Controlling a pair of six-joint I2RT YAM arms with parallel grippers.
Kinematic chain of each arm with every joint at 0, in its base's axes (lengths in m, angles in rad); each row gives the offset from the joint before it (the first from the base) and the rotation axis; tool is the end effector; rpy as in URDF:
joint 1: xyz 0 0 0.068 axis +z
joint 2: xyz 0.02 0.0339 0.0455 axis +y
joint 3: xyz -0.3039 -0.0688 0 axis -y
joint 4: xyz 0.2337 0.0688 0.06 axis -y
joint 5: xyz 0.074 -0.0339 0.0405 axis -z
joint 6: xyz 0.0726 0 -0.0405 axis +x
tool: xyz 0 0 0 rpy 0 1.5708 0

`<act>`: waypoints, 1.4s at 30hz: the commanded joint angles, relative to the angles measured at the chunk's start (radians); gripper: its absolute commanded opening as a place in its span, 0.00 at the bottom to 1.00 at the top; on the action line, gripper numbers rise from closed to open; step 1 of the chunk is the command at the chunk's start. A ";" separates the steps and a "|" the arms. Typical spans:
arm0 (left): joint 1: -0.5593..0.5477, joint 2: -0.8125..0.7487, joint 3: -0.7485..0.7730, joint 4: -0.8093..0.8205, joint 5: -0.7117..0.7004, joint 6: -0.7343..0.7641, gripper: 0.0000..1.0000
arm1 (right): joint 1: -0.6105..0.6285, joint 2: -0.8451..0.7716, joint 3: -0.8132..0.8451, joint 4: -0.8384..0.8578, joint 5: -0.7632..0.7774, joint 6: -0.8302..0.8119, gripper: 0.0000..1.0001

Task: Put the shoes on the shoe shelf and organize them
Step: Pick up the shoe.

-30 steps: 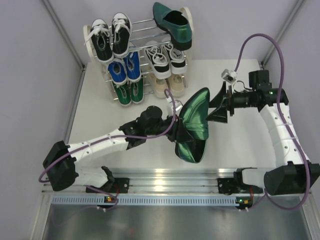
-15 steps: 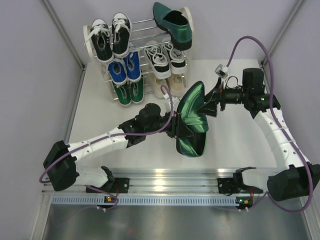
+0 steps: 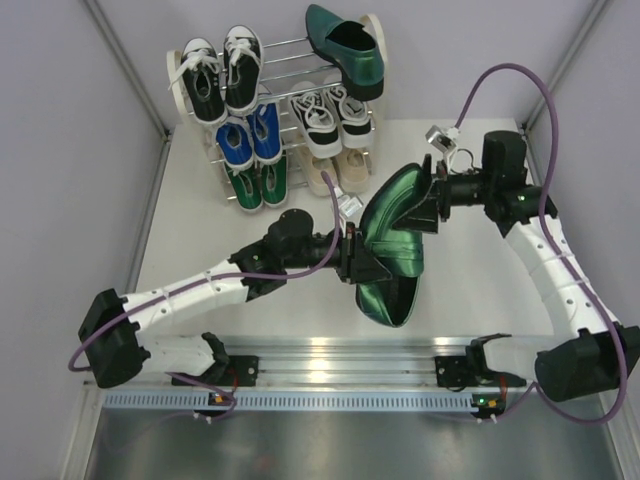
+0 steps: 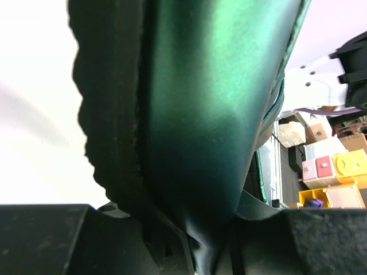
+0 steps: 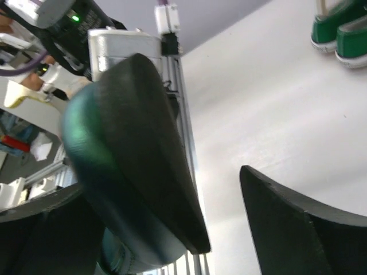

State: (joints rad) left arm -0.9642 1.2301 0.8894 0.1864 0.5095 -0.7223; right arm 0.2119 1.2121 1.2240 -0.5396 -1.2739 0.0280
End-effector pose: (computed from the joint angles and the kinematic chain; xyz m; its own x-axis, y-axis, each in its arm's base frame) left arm 0.1388 -0.2622 0.3573 -0.7216 0.0275 -0.6918 0.6864 0.1598 -0.7095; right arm 0.2089 0.1159 0.4129 -0.5164 -0.1027 -0.8501 -0.8551 0.1152 0.5055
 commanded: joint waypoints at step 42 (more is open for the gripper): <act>-0.209 0.005 0.325 -0.439 -0.852 0.639 0.84 | -0.155 -0.085 -0.089 0.141 0.347 0.447 0.00</act>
State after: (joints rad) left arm -1.1713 1.2236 1.1568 -0.2565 -0.3248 -0.1715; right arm 0.0669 1.1465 1.1194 -0.4595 -0.8764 0.4122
